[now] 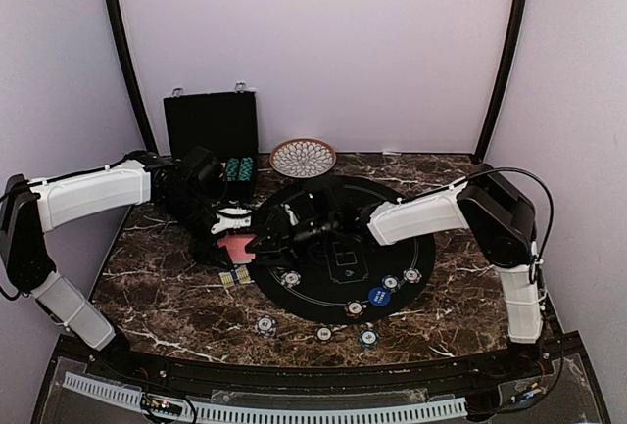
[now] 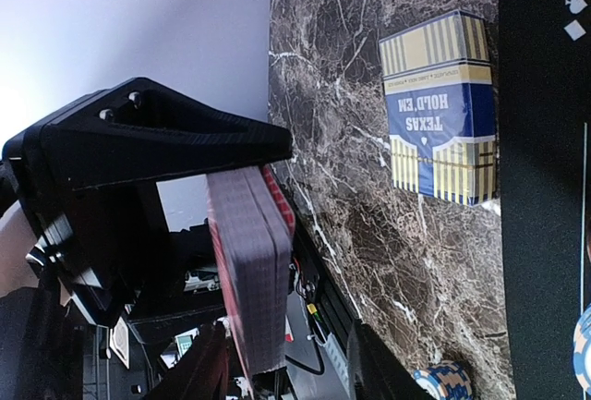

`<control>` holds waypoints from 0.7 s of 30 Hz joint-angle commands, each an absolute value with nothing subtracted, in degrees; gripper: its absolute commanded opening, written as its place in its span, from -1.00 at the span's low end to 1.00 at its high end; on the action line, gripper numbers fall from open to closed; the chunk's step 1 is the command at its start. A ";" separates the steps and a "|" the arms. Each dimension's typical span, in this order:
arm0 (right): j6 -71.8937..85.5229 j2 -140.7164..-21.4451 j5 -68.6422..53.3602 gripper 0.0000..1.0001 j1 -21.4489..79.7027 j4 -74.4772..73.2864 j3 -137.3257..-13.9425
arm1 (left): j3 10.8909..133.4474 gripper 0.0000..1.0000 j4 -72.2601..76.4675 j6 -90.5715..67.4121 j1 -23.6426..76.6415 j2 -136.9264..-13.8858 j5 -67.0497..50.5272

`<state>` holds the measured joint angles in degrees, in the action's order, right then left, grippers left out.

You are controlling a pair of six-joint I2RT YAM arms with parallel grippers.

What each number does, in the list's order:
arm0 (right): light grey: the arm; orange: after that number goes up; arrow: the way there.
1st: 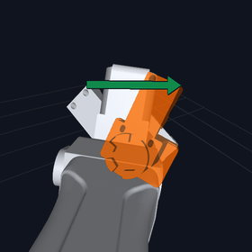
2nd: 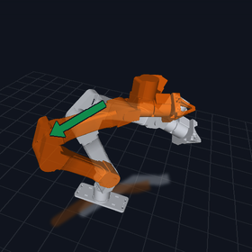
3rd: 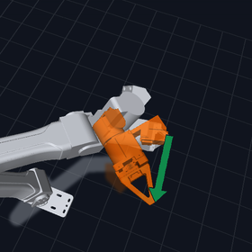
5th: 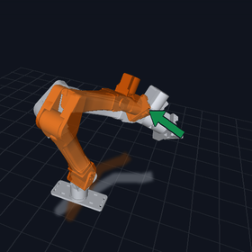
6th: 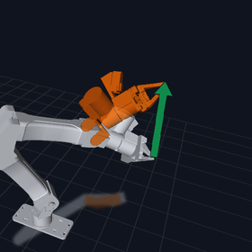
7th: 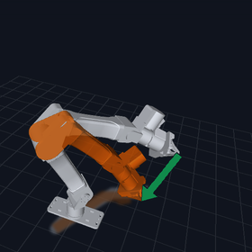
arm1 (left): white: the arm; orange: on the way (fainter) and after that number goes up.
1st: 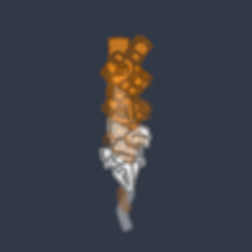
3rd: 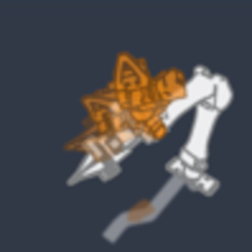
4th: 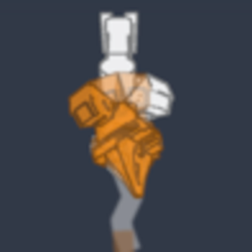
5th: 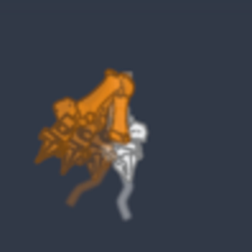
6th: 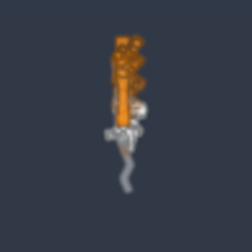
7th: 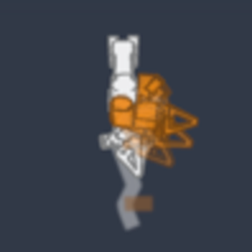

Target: Distribute texas hold em gaming equipment

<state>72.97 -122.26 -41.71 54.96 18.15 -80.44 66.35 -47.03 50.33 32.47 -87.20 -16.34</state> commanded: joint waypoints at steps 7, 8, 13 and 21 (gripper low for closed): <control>77.54 -126.54 -42.30 -0.06 55.71 24.70 -86.46 | 66.55 -0.41 -46.60 49.57 32.43 -86.15 -17.51; 78.09 -127.21 -42.52 -0.06 55.84 25.42 -87.12 | 66.54 -0.40 -46.55 49.57 32.43 -86.20 -17.54; 78.64 -129.34 -42.82 -0.07 55.99 25.36 -88.90 | 66.53 -0.42 -46.58 49.37 32.43 -86.16 -17.59; 77.82 -126.98 -41.20 -0.19 54.76 25.00 -84.16 | 66.56 -0.46 -46.75 49.21 32.42 -85.72 -17.47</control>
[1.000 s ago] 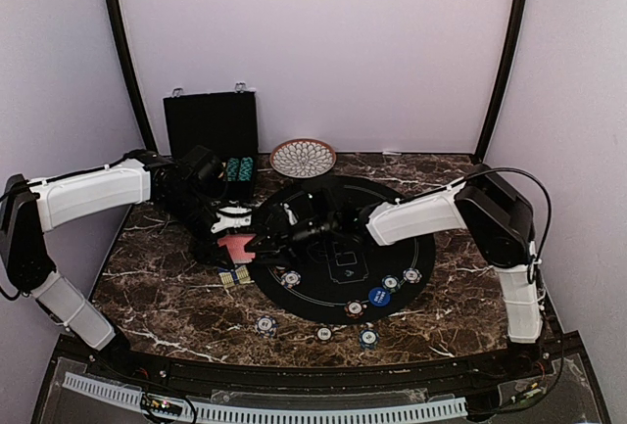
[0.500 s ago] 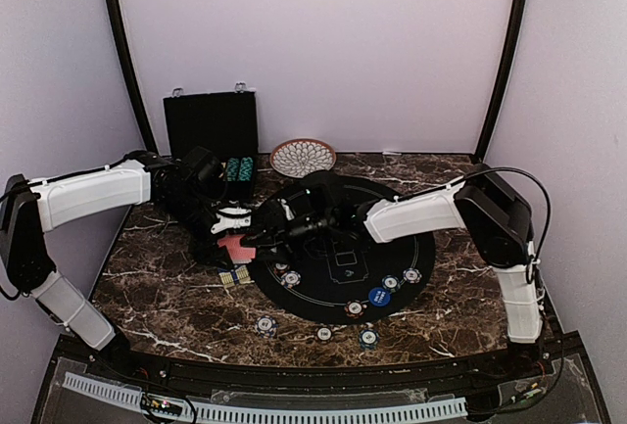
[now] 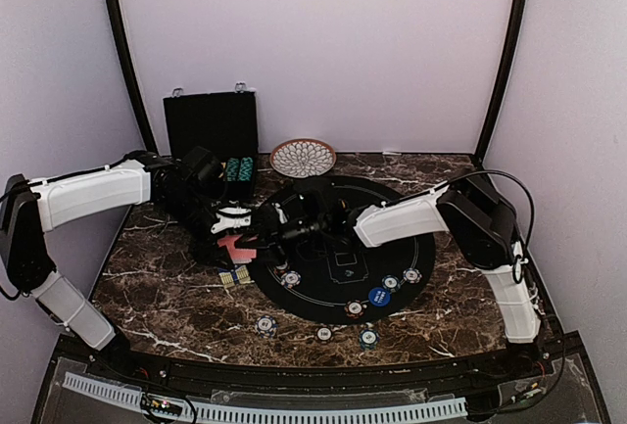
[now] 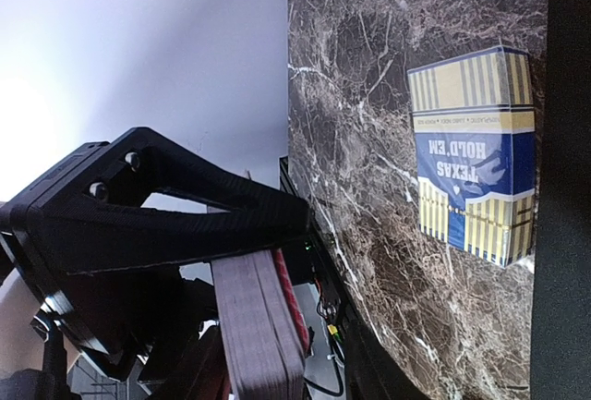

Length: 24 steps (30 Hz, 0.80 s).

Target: Distribute texas hold em gaming equipment

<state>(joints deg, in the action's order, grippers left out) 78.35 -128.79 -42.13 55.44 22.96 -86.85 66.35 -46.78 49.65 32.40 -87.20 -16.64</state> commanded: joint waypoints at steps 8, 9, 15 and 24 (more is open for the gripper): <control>75.41 -123.34 -40.87 -0.22 53.96 23.29 -80.03 | 66.49 -0.47 -46.67 49.21 32.43 -85.65 -16.94; 75.22 -122.85 -40.87 -0.22 53.96 23.10 -79.94 | 66.46 -0.47 -46.65 49.22 32.43 -85.76 -16.95; 73.90 -120.31 -40.78 -0.22 53.96 21.52 -79.79 | 66.20 -0.48 -46.65 49.18 32.43 -85.84 -16.56; 75.19 -117.04 -41.10 -0.29 53.93 24.64 -76.01 | 66.22 -0.50 -46.84 49.05 32.43 -85.91 -16.38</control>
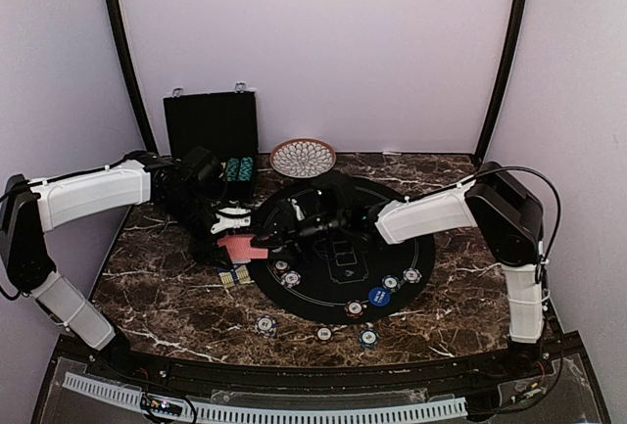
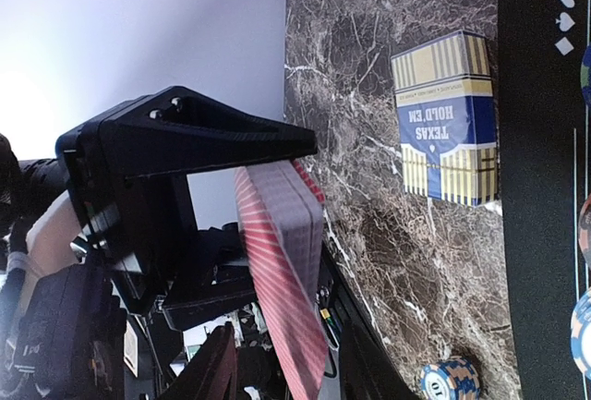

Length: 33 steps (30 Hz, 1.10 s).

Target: Distribute texas hold em gaming equipment

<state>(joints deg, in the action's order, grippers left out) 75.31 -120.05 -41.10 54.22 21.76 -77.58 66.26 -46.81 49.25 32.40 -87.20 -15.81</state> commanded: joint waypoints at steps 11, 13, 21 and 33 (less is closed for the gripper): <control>76.90 -116.73 -41.60 -0.84 53.91 26.84 -74.36 | 66.08 -0.51 -46.93 48.96 32.43 -86.02 -15.65; 77.07 -116.43 -41.62 -0.92 53.82 27.10 -74.27 | 65.83 -0.52 -46.91 49.08 32.43 -86.00 -15.23; 77.79 -114.18 -41.33 -1.00 52.60 28.56 -72.00 | 64.81 -0.61 -46.62 48.92 32.43 -85.67 -13.46; 76.15 -110.32 -42.38 -1.00 47.98 28.24 -66.17 | 64.48 -0.71 -47.93 49.17 31.80 -84.15 -12.83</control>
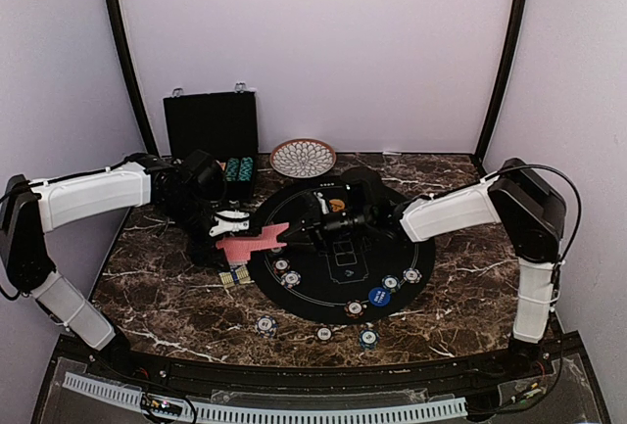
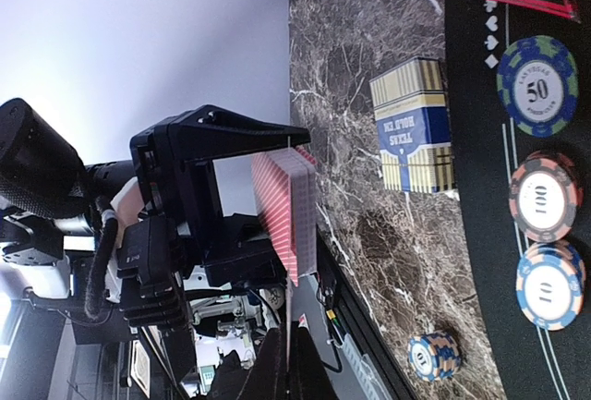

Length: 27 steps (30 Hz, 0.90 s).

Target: Distribute texas hold em gaming equipment

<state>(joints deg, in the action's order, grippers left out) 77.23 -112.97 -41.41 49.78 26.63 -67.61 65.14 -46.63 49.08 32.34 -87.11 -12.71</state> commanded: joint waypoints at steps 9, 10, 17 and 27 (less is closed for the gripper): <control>72.41 -113.60 -44.50 -1.00 43.80 23.21 -70.40 | 64.64 -0.76 -49.04 49.01 31.46 -83.85 -12.47; 71.77 -114.55 -44.71 -1.00 43.50 22.11 -71.86 | 64.71 -0.77 -49.17 48.86 31.46 -83.80 -12.54; 65.00 -125.25 -45.14 -1.00 42.47 9.83 -86.42 | 64.97 -0.79 -49.47 48.56 31.44 -83.10 -12.75; 62.21 -137.76 -44.36 -1.00 41.87 1.76 -102.37 | 64.87 -0.81 -49.69 48.20 31.46 -82.75 -13.36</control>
